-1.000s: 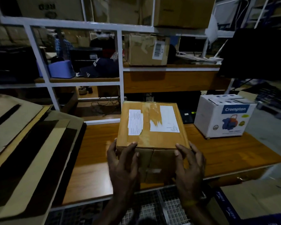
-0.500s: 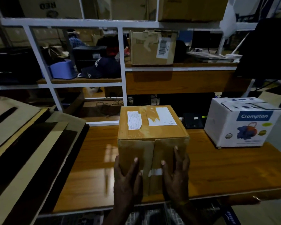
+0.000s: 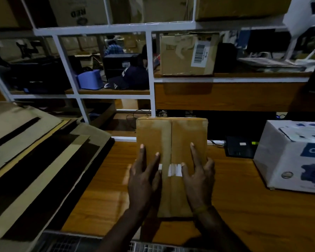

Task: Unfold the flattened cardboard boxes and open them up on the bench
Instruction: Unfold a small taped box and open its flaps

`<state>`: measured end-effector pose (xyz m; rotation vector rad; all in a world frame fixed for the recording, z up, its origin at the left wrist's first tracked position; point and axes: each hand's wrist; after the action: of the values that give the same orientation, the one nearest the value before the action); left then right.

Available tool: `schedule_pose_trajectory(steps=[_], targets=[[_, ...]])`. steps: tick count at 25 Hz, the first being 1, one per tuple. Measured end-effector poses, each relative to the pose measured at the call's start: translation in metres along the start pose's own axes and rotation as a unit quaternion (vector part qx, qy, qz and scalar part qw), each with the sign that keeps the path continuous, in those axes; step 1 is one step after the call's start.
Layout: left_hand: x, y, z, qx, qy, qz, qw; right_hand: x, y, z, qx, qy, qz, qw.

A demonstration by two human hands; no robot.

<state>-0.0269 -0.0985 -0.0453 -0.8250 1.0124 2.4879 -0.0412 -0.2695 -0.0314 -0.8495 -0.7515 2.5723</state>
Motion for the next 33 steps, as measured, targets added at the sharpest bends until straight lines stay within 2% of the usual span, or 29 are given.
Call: schedule_pose_trajectory(steps=[3, 7, 10, 16, 27, 31, 33], targets=[[-0.025, -0.001, -0.009, -0.048, -0.04, 0.058, 0.996, -0.017, 0.007, -0.012, 0.01, -0.038, 0.044, 0.998], [-0.01, -0.015, -0.031, -0.064, -0.076, 0.088, 0.991, -0.013, 0.033, -0.037, 0.006, -0.117, 0.04, 0.992], [-0.008, -0.015, -0.039, -0.061, -0.092, 0.135, 0.985, -0.01, 0.034, -0.044, 0.003, -0.132, 0.019, 0.991], [-0.014, -0.019, -0.03, -0.064, -0.103, 0.135, 0.983, -0.01, 0.025, -0.033, 0.03, -0.189, 0.0, 0.982], [0.013, -0.042, -0.002, -0.048, -0.108, 0.112, 0.987, 0.033, 0.001, -0.022, 0.024, -0.165, -0.018, 0.986], [0.013, -0.044, 0.003, -0.111, -0.111, 0.054, 0.986, 0.039, -0.01, -0.018, 0.029, -0.14, -0.013, 0.99], [0.005, -0.046, 0.007, -0.101, -0.126, 0.037, 0.986, 0.036, -0.012, -0.019, 0.026, -0.131, 0.018, 0.991]])
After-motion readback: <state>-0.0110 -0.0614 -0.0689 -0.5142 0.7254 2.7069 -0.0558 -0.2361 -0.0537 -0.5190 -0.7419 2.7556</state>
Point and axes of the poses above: each hand's wrist, its own x-axis away from the middle knuckle, its own z-axis out of the back of the hand, y = z × x, and after that the axes turned 9 degrees about x, right-handed
